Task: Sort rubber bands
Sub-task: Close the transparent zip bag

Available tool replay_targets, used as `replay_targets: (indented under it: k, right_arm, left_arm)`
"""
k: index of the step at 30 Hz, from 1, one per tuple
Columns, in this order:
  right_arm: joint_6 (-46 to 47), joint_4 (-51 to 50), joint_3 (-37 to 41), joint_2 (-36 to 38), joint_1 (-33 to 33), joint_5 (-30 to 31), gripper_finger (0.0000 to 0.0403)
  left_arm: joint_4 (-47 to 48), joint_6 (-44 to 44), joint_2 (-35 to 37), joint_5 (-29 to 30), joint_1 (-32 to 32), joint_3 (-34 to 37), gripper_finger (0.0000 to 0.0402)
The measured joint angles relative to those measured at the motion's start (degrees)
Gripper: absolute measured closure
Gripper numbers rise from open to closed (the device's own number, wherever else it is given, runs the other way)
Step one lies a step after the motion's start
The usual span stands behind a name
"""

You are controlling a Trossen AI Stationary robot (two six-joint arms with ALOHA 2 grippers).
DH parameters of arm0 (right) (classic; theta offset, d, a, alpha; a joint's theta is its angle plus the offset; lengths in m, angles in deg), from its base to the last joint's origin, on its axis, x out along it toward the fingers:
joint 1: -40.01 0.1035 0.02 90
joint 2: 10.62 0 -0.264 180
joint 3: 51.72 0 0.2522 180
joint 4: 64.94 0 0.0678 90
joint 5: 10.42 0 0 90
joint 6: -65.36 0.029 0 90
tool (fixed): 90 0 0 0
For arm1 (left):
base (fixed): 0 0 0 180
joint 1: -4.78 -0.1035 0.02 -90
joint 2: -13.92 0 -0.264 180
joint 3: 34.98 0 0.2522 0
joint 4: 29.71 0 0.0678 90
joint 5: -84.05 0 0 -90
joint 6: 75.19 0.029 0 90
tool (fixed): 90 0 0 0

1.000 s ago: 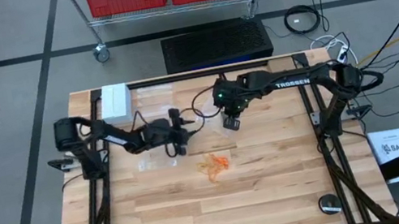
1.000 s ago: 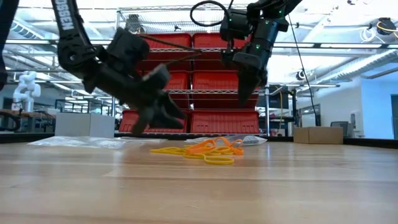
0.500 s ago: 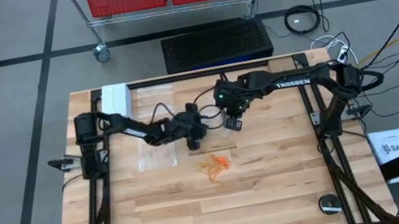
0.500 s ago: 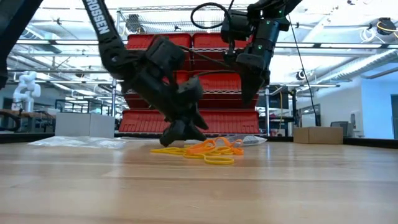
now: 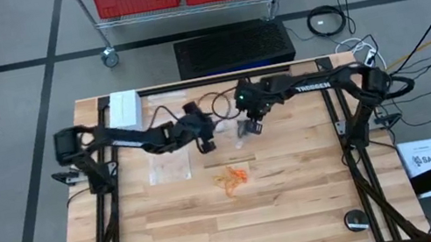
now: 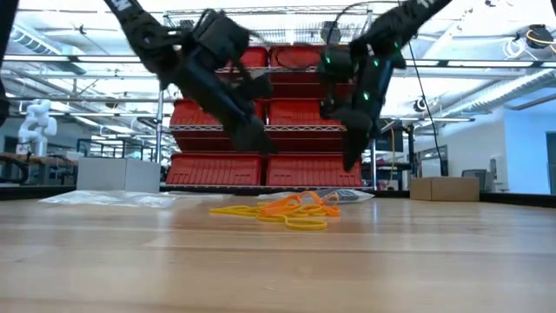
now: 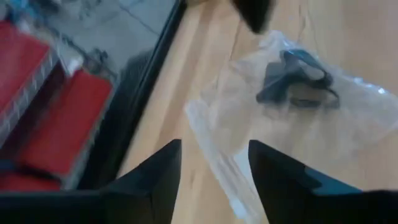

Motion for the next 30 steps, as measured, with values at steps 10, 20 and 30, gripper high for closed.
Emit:
replay_targets:
  k: [10, 20, 30]
  right_arm:
    - [13.21, 11.13, 14.12, 0.20, 1.85, -0.35, 0.0403]
    - [21.82, 18.82, 13.49, 0.52, 13.39, -0.36, 0.0403]
    - [9.82, 25.09, 9.22, 0.28, 12.45, 7.63, 0.0403]
  left_arm:
    - [-12.36, -24.67, 9.37, -10.46, -7.56, 16.90, 0.0281]
    - [-21.34, -51.26, 10.81, -36.27, -13.61, 21.38, 0.0337]
    - [-21.37, -53.62, 10.80, -44.48, -15.07, 21.41, 0.0337]
